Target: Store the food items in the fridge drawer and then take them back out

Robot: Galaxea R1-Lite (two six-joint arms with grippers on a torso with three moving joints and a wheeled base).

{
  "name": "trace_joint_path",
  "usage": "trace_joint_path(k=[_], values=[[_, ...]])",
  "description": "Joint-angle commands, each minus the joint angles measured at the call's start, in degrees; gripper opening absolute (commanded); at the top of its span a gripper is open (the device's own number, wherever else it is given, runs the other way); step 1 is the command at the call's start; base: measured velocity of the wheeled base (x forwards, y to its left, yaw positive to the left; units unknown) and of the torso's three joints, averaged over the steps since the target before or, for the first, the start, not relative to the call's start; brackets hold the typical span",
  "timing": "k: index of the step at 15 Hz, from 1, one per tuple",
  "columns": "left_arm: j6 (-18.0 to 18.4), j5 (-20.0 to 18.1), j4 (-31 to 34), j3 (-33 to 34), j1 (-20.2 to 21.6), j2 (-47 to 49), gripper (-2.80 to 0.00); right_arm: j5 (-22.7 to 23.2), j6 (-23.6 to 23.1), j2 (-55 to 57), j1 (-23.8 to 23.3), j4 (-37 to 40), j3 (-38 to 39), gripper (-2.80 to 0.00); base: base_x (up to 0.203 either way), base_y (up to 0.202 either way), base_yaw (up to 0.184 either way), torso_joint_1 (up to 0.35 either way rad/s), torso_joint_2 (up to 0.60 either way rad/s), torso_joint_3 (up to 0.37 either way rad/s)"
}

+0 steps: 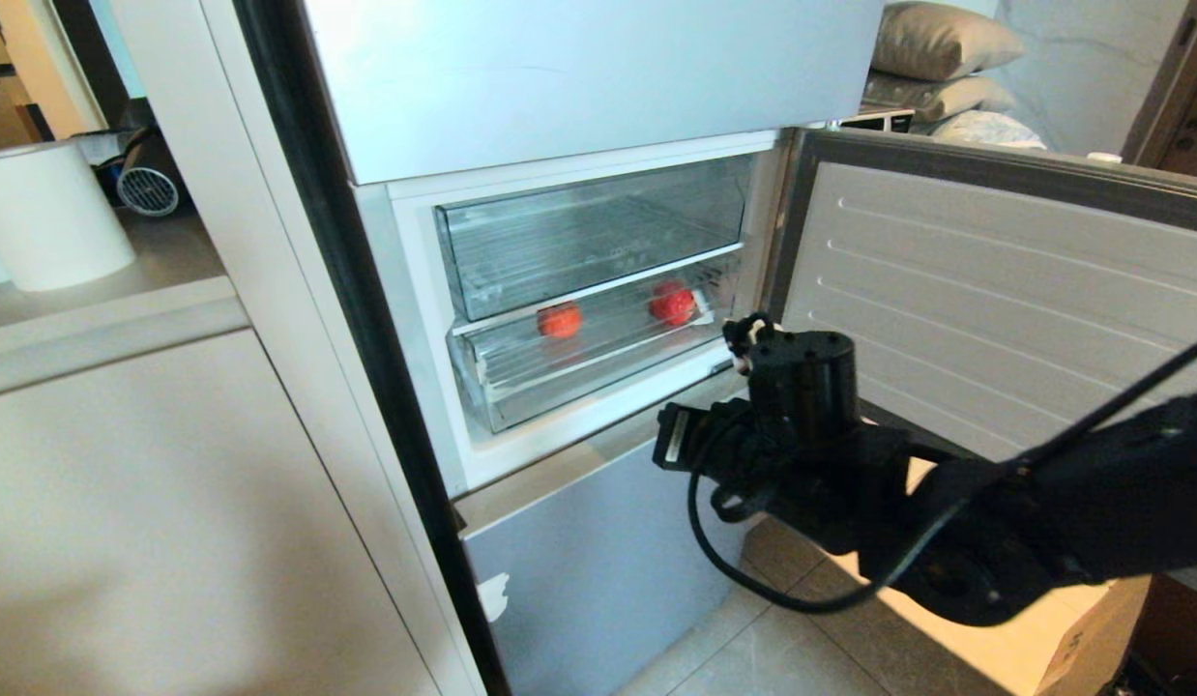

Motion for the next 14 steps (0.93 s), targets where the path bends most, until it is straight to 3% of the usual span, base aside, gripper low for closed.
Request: trace_joint_path(k=[1,4,7,9,12,14], values=[[0.0,0.0,0.0,0.0,0.0,0.0,-2.80,-0.2,-3.6,-15.0,1.1,0.0,11.1,-2.80,0.000,0.000,0.000,0.000,0.00,0.000],[0.0,0.0,0.0,0.0,0.0,0.0,-2.80,-2.0,-8.6,-25.1,0.9,0.2,21.7,-2.80,0.000,0.000,0.000,0.000,0.00,0.000],[0.0,0.0,0.0,0.0,0.0,0.0,-2.80,-9.5,-10.4,-36.2,0.5,0.2,32.8,-2.80,0.000,0.000,0.000,0.000,0.00,0.000],[0.0,0.0,0.0,0.0,0.1,0.0,-2.80,-14.3,-10.9,-42.5,-1.2,0.2,36.1,-2.80,0.000,0.000,0.000,0.000,0.00,0.000],[0.0,0.0,0.0,0.0,0.0,0.0,-2.80,-18.3,-13.0,-56.1,-10.4,0.2,41.2,-2.80,0.000,0.000,0.000,0.000,0.00,0.000],[0.0,0.0,0.0,0.0,0.0,0.0,-2.80,-17.9,-15.9,-66.1,-22.3,1.7,44.2,-2.80,0.000,0.000,0.000,0.000,0.00,0.000]])
